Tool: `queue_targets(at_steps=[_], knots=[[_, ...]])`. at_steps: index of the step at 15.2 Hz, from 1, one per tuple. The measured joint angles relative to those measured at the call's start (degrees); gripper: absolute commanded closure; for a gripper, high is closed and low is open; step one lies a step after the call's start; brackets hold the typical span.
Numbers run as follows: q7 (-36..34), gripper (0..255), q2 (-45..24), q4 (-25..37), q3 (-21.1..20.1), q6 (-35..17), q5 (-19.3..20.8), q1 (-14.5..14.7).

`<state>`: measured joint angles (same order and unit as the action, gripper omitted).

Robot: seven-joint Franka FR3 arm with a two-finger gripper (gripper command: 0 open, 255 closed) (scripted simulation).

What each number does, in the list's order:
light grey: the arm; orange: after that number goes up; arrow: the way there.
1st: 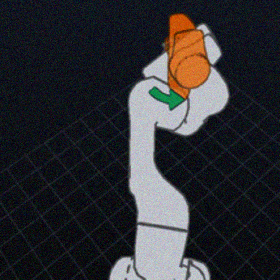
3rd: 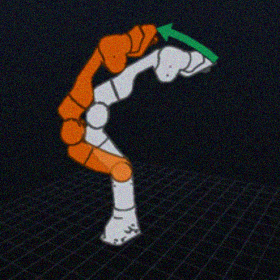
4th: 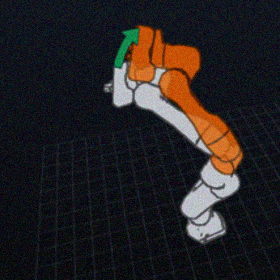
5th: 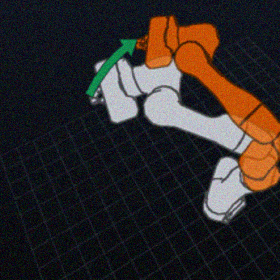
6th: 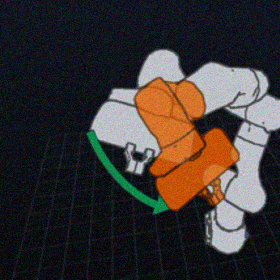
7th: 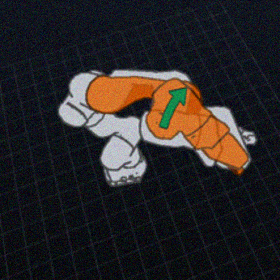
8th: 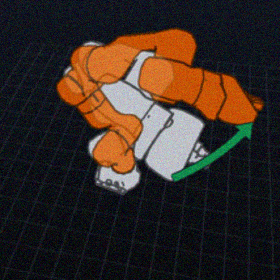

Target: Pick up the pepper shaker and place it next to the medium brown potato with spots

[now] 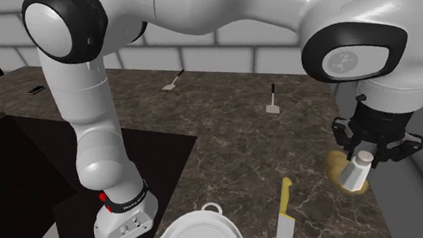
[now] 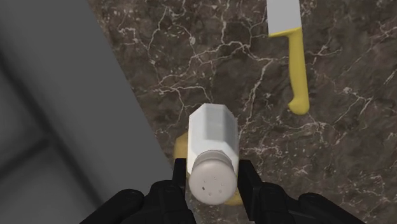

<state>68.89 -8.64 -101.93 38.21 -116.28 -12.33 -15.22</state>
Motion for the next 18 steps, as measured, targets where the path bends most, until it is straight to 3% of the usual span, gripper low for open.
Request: queue_targets(at_steps=[18], knots=[[4.3,255,-4.8,-8.8,-1.3,-12.2,-5.1,-1.0]])
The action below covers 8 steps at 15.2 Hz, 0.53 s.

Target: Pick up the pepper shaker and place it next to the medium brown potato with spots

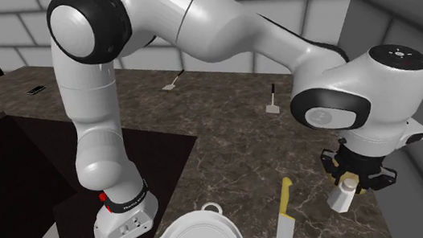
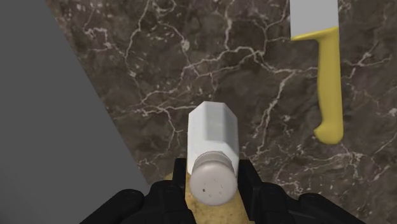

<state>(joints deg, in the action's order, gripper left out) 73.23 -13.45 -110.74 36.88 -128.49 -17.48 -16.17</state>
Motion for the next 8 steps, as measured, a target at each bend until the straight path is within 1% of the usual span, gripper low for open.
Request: queue_targets(at_steps=[4,8], knots=[[1.3,255,-1.6,-1.1,-0.6,-2.3,-1.7,-0.5],[1.7,255,-2.2,-1.6,-0.8,-3.2,-2.3,-0.6]])
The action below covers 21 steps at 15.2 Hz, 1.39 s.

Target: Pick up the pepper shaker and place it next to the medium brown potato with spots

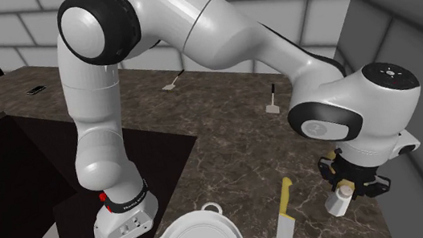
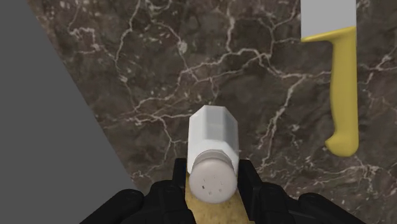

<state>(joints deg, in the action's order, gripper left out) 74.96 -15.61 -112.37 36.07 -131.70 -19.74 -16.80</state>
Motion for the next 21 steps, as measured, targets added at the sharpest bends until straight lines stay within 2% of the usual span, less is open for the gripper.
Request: queue_targets(at_steps=[3,4,10,15,21], knots=[[0.0,255,0.0,0.0,0.0,-0.1,0.0,0.0],[0.0,0,0.0,0.0,0.0,-0.1,0.0,0.0],[0.0,0,0.0,0.0,0.0,-0.1,0.0,0.0],[-2.7,0,4.5,1.3,1.5,4.6,4.1,1.2],[-2.9,0,4.9,1.6,1.7,5.2,4.5,1.2]])
